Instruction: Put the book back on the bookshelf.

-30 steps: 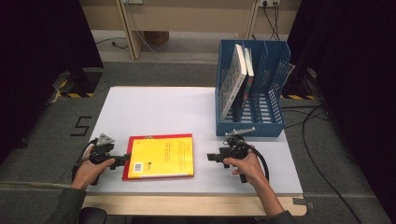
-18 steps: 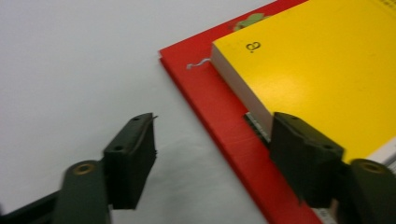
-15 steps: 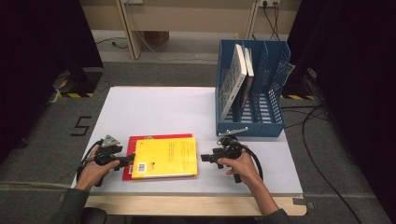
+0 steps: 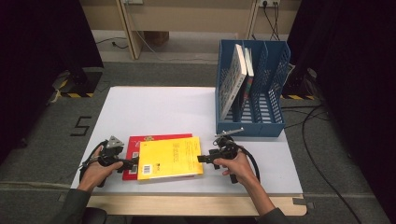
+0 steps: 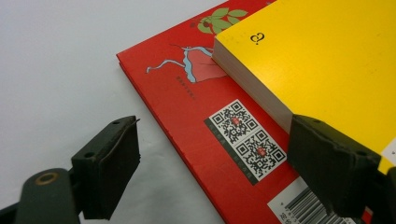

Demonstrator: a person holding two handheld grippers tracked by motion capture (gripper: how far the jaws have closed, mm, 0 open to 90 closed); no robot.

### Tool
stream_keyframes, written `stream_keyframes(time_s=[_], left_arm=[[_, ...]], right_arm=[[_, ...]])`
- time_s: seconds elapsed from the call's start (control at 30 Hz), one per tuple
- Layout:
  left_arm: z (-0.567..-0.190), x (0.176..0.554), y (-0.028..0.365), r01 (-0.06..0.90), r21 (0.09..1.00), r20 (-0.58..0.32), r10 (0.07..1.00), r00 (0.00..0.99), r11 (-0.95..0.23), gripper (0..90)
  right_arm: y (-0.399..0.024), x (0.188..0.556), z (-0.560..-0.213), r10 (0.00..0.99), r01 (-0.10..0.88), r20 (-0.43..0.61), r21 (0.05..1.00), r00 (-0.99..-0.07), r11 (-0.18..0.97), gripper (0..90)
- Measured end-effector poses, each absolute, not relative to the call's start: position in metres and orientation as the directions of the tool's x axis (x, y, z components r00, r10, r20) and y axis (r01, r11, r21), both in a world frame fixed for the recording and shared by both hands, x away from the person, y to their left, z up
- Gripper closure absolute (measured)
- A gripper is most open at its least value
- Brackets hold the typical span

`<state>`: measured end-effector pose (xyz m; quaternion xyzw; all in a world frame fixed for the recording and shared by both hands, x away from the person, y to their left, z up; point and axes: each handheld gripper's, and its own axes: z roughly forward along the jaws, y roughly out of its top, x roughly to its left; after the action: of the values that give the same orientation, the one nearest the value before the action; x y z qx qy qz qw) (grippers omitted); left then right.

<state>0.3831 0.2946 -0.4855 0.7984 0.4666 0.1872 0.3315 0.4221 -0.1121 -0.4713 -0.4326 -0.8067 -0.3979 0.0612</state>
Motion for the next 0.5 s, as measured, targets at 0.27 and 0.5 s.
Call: stream_keyframes(time_s=[0.27,0.5], left_arm=[[-0.486,0.382,0.294,0.62,0.706,-0.011,0.87,0.493,-0.342,17.9],[-0.486,0.381,0.293,0.617,0.71,-0.017,0.867,0.498,-0.34,20.6]], right_arm=[[-0.095,0.424,-0.479,0.627,0.764,0.485,0.571,-0.61,0.301,29.4],[-0.087,0.425,-0.484,0.632,0.78,0.501,0.554,-0.591,0.291,27.9]])
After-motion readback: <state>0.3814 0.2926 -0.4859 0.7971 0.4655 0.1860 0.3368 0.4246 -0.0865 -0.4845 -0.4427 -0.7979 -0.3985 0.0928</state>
